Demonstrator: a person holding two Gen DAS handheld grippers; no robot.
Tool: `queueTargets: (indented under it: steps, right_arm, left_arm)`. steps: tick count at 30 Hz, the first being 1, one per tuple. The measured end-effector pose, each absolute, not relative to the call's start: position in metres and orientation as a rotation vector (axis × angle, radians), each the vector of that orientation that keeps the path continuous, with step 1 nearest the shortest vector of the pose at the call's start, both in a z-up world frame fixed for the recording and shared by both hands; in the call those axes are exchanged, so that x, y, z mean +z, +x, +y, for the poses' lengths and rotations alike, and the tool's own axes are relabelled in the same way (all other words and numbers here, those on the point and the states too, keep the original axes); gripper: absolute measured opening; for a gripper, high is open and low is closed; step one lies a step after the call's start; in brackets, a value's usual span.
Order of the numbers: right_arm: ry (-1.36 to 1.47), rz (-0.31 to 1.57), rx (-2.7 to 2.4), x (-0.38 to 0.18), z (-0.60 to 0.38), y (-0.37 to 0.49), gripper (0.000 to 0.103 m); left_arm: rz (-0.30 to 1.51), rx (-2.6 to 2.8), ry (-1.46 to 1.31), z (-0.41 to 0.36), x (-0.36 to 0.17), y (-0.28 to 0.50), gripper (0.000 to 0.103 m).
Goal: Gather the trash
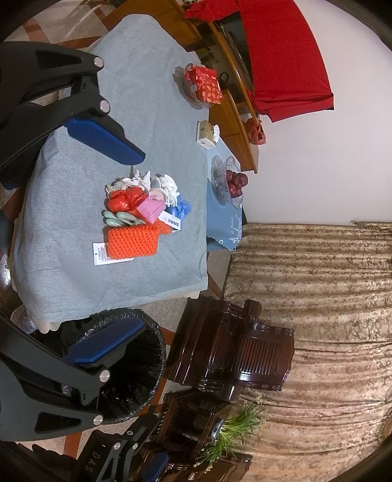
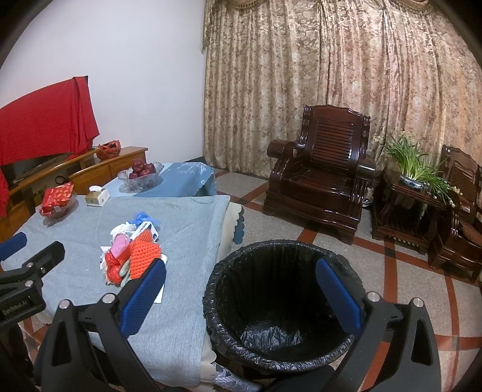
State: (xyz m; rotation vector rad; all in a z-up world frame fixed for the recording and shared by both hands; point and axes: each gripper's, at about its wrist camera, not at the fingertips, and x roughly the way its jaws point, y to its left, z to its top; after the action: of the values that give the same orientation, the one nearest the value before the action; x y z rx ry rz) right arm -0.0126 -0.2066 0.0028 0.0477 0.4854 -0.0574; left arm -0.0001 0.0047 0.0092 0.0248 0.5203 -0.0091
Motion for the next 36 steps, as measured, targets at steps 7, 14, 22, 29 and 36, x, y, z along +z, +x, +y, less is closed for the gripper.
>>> queueTargets:
  steps: [7, 14, 22, 29, 36]
  right_arm:
    - [0.047, 0.486, -0.058, 0.0043, -0.2130, -0.0169, 0.097]
    - [0.046, 0.486, -0.058, 0.0037, -0.2103, -0.0152, 0.097]
    - [0.046, 0.487, -0.059, 0.0034, -0.2095, -0.0144, 0.097]
    - [0.046, 0.487, -0.058, 0.0030, -0.2084, -0.0134, 0.097]
    - [0.046, 0.487, -0.056, 0.0035, -0.2099, -0.0142, 0.097]
  left_arm:
    - [0.518, -0.008, 0.025, 0.0050, 0.0094, -0.0002, 0.098]
    - [0.519, -0.009, 0.024, 0.0054, 0.0103, -0.0001, 0.098]
    - [0.520, -0.008, 0.024, 0.0056, 0.0104, -0.0001, 0.098]
    - [0.519, -0.009, 0.022, 0.0042, 0.0067, 0.0000, 0.098]
    - [0.520, -0.009, 0.021, 0.0048, 0.0076, 0.0002, 0.098]
